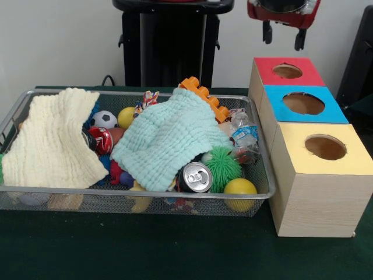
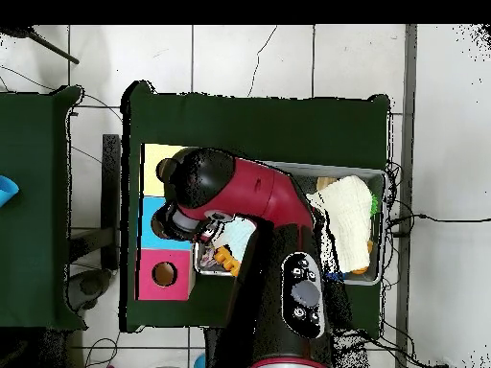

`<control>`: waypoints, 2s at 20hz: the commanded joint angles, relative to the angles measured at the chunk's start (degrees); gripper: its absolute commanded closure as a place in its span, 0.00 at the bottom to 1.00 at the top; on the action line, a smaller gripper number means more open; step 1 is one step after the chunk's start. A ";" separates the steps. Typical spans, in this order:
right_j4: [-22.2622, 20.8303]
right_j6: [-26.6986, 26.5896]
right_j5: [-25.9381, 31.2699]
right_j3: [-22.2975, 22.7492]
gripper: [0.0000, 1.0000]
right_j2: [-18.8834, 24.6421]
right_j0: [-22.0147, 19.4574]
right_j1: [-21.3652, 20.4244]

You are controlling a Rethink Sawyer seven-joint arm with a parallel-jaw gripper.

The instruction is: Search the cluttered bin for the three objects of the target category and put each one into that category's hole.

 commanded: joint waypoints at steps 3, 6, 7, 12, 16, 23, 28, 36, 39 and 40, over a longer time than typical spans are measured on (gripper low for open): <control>-4.91 -1.43 -2.29 -3.83 0.00 4.45 -3.13 3.25; -6.81 -0.55 -3.84 -4.70 0.00 3.81 -2.61 3.47; -7.59 -0.09 -4.71 -4.89 0.00 3.47 -2.22 3.54; -8.62 0.68 -7.33 -4.12 0.00 3.56 -1.86 3.53; -9.17 0.89 -9.07 -3.20 0.00 3.63 -1.93 3.38; -10.92 1.05 -13.46 -3.07 0.00 3.68 -2.12 4.38; -12.74 0.78 -15.79 -3.72 0.00 3.52 -2.28 5.14; -14.24 -0.43 -18.84 -3.30 0.00 3.99 -3.10 5.78; -14.78 -0.35 -19.96 -3.27 0.00 4.00 -3.28 6.17; -14.95 -0.26 -20.40 -3.29 0.00 4.01 -3.33 6.36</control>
